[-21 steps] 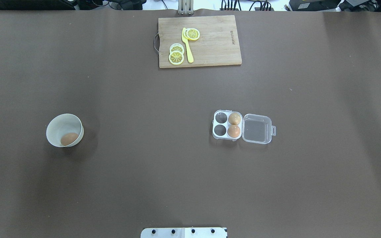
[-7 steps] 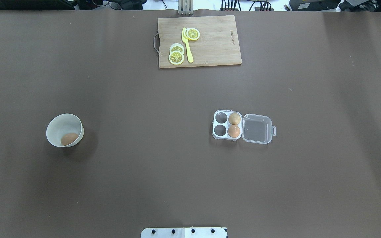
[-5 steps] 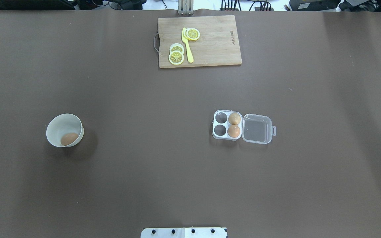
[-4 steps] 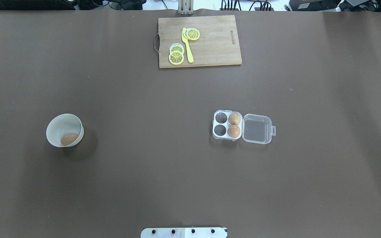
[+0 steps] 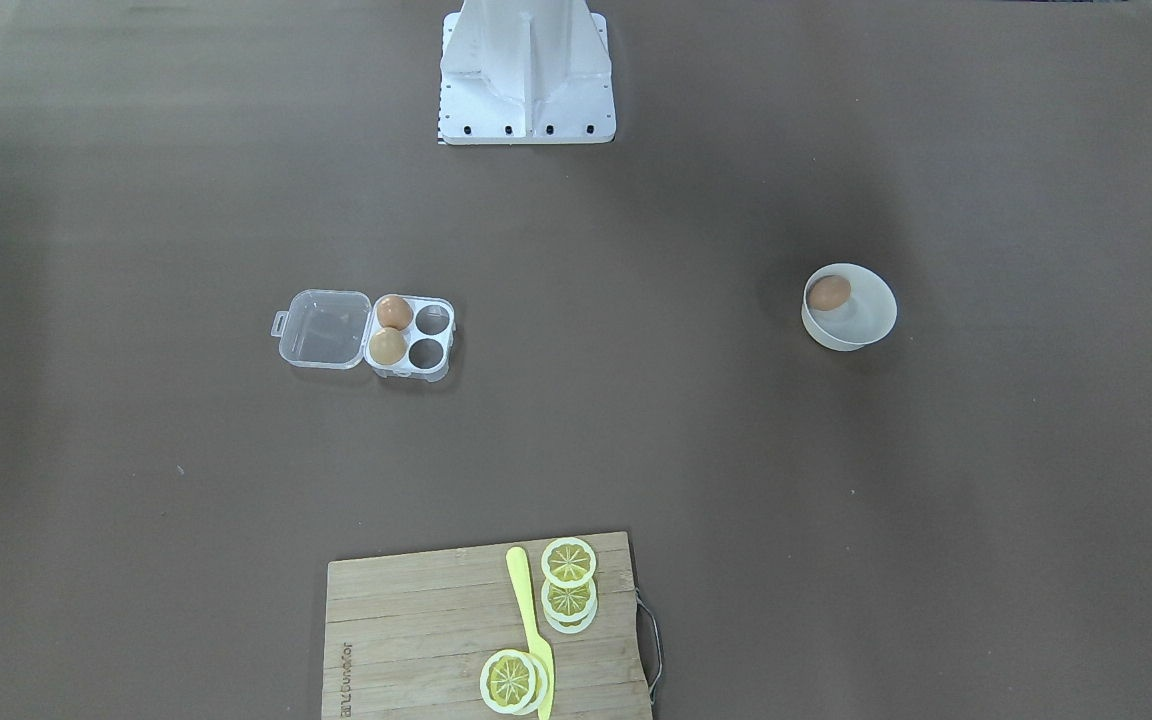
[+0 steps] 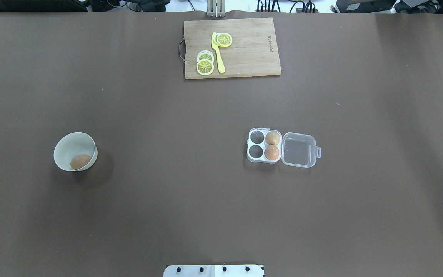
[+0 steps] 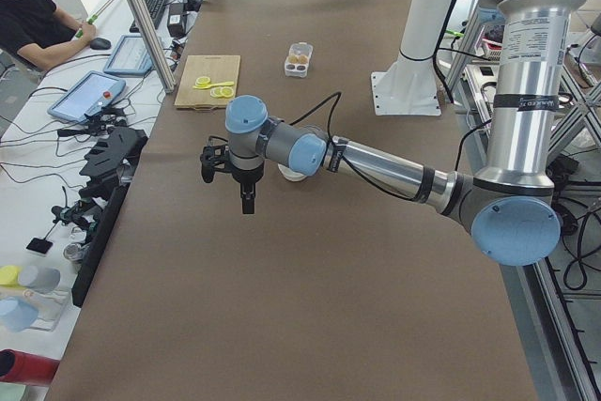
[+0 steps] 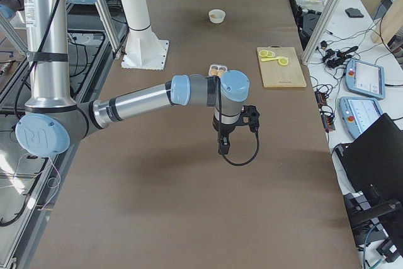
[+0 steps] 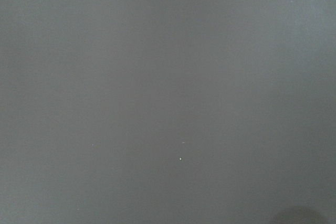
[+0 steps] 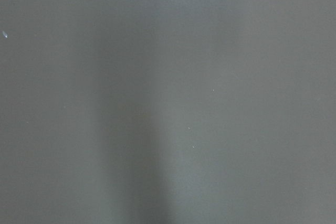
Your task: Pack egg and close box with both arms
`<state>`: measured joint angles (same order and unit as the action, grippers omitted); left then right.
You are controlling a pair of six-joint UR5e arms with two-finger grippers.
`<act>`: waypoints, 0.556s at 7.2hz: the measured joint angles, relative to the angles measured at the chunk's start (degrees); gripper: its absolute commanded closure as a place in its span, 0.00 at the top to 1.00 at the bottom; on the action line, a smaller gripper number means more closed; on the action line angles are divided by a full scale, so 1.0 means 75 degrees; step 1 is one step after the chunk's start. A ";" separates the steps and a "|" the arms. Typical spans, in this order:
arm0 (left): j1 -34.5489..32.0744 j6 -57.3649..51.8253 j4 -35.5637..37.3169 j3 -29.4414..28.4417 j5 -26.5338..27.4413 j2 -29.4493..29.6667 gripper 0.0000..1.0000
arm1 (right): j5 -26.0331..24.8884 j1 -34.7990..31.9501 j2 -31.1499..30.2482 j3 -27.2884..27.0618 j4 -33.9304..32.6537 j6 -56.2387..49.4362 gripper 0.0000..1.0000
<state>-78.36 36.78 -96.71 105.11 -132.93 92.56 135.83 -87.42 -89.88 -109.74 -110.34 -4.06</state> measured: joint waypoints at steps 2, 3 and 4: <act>0.0428 0.0605 -0.0332 0.0054 0.0051 0.0012 0.98 | 0.0133 0.0437 0.0351 -0.0120 0.0004 0.0858 1.00; 0.0639 0.0884 -0.0381 0.0116 0.0059 0.0017 0.98 | 0.0228 0.0757 0.0559 -0.0259 0.0005 0.1518 1.00; 0.0893 0.1282 -0.0398 0.0207 0.0066 0.0022 0.98 | 0.0270 0.1110 0.0744 -0.0449 0.0005 0.2207 1.00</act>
<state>-71.67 46.40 -99.69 106.66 -132.44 92.73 137.86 -79.09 -84.30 -113.10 -110.30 12.49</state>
